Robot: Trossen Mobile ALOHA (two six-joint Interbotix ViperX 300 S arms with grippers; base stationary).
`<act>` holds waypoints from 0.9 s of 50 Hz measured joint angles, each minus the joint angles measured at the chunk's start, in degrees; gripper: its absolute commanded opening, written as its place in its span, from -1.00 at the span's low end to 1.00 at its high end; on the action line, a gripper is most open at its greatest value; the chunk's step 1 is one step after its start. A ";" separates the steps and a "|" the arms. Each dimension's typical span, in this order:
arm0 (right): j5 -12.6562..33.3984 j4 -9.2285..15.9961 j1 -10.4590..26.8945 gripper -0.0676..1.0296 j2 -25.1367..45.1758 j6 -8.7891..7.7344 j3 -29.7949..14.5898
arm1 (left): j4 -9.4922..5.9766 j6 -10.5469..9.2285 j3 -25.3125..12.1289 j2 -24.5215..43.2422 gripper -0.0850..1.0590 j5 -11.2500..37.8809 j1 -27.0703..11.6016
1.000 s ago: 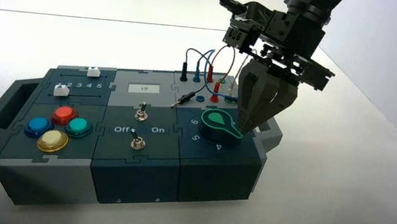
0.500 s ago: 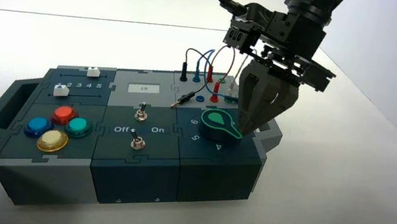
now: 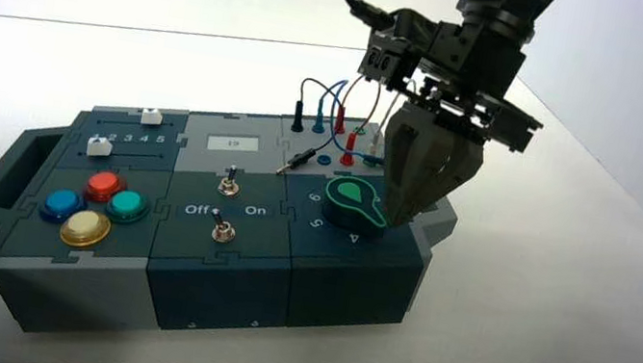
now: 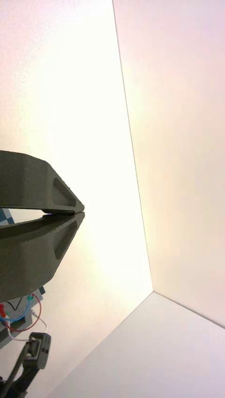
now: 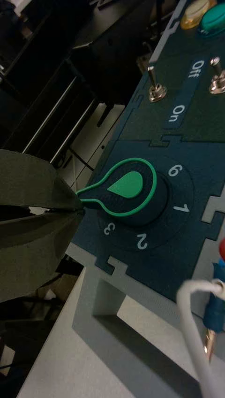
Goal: Turn the knob to position 4.
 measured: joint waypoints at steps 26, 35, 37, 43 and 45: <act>0.00 0.09 0.26 -0.92 0.88 0.00 -0.44 | 0.09 0.09 -0.09 0.09 -0.91 0.00 0.00; 0.44 0.09 0.35 -0.92 1.32 0.00 -0.97 | 0.09 0.18 -0.18 0.09 -0.91 0.00 -0.09; 0.53 0.09 0.35 -0.92 1.41 0.00 -1.05 | 0.09 0.18 -0.09 0.00 -0.91 0.00 -0.09; 0.70 0.09 0.35 -0.92 1.49 0.09 -1.23 | 0.09 0.18 -0.18 0.09 -0.91 0.00 0.00; 0.79 0.09 0.35 -0.92 1.49 0.00 -1.23 | 0.09 0.18 -0.18 0.09 -0.91 0.00 0.00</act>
